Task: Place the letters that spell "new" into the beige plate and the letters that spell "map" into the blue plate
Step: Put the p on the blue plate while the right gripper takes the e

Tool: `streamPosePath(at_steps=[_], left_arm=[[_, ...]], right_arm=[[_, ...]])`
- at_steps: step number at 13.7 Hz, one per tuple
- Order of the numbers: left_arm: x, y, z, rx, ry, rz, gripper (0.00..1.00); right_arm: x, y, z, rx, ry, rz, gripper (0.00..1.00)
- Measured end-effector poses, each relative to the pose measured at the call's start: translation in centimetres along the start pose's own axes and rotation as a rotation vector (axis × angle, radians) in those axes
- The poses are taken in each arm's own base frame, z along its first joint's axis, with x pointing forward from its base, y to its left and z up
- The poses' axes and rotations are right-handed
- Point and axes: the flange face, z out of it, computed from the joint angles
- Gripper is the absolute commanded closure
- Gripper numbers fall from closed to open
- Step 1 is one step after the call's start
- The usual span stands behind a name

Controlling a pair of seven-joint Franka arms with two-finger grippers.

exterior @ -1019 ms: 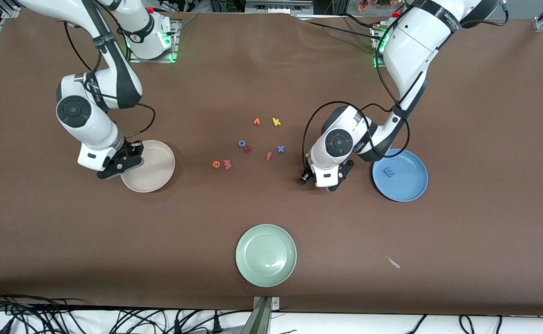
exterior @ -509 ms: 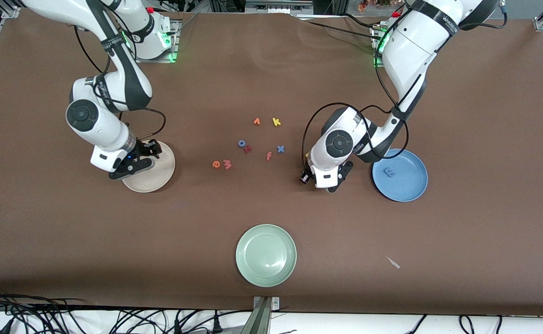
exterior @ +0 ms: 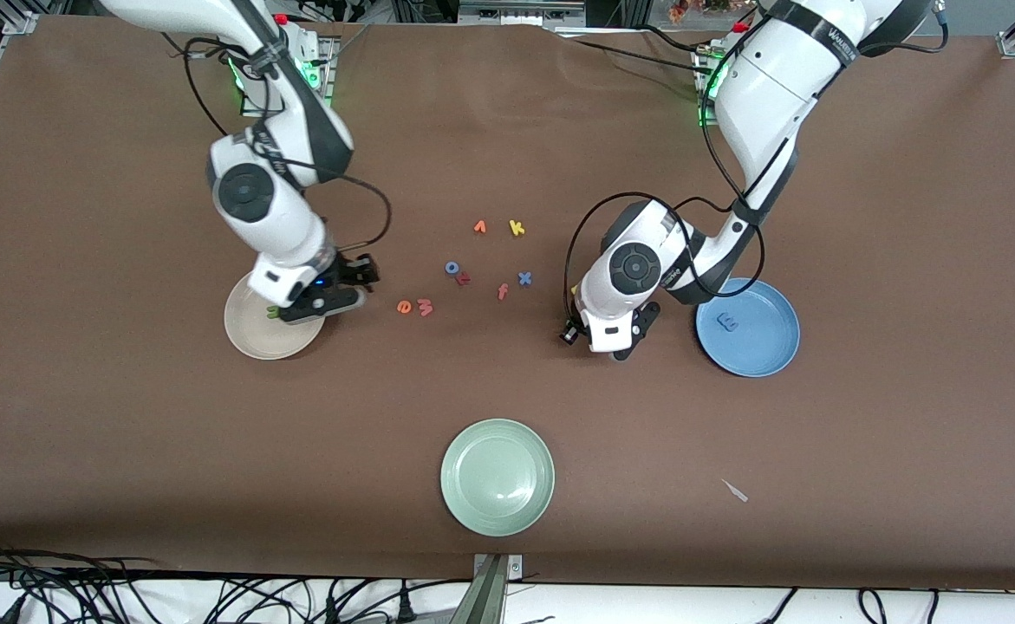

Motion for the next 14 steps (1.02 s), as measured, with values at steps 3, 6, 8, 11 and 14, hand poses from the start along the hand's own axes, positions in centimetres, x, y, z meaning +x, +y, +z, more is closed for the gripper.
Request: streamPosePath(at_steps=[3,6,8,11,14], left_arm=[[1.2,0.1,-1.8,0.022,0.007,0.055,0.96],[4.8,-0.4,-5.5,0.094,0.007,0.149,0.95],[7.3,-0.8,-7.2,0.132,-0.004,0.212,0.95],[11.5,-2.7,-7.7,0.198,-0.042,0.312,0.94],[16.4,-5.3,-8.0,0.266,-0.081,0.414,0.93]], right_arm=[[-0.9,-4.8,4.3,0.041,0.030,0.040,0.19],[-0.6,-3.7,7.5,0.011,0.025,0.145,0.19],[0.5,-2.2,7.4,-0.011,0.036,0.197,0.19],[1.5,-1.2,6.5,-0.027,0.033,0.243,0.19],[1.2,-0.9,7.4,-0.037,0.018,0.301,0.20]])
